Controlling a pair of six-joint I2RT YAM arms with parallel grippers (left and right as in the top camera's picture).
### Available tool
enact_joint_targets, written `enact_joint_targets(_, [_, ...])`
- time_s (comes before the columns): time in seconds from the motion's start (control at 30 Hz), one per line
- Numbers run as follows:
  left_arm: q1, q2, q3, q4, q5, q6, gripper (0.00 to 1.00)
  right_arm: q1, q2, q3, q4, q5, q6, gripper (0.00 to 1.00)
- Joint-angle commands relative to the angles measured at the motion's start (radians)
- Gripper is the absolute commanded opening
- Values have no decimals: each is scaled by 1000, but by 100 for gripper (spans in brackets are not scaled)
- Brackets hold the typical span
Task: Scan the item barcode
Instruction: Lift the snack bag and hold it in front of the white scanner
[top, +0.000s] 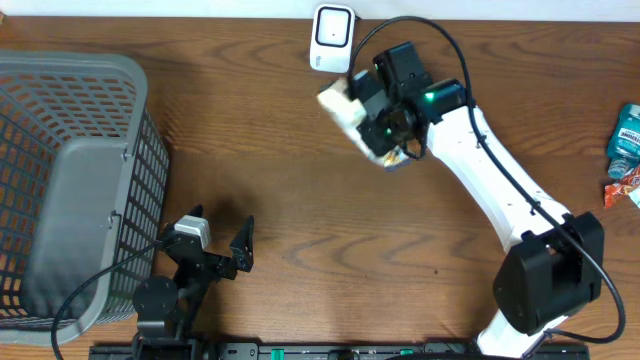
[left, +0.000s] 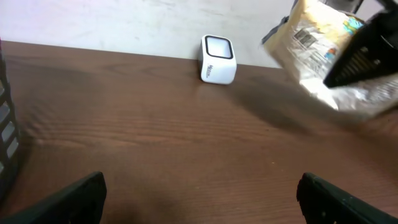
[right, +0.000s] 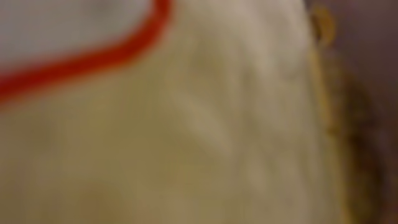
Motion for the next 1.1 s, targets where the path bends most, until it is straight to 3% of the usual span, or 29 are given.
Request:
enact_joint_targets(0.0, [3,-3,-19,-23,2,-6,98,9,-40,29,45,356,-28,1])
enact_joint_targets(0.3, [3,-3,-19,-23,3,-6,98,5,-16,28,218,341,-166,1])
enact_joint_targets(0.47, [3,-3,-19,-23,2,-6,98,5,39,28,404,362,-194,1])
enact_joint_targets(0.77, [3,-3,-19,-23,2,-6,98,9,243,45,765,571,-369,1])
enact_joint_targets(0.87, [3,-3,-19,-23,2,-6,98,9,333,90,859,624,-472,1])
enact_joint_targets(1.07, [3,-3,-19,-23,2,-6,98,8,520,311,895,683,-505,1])
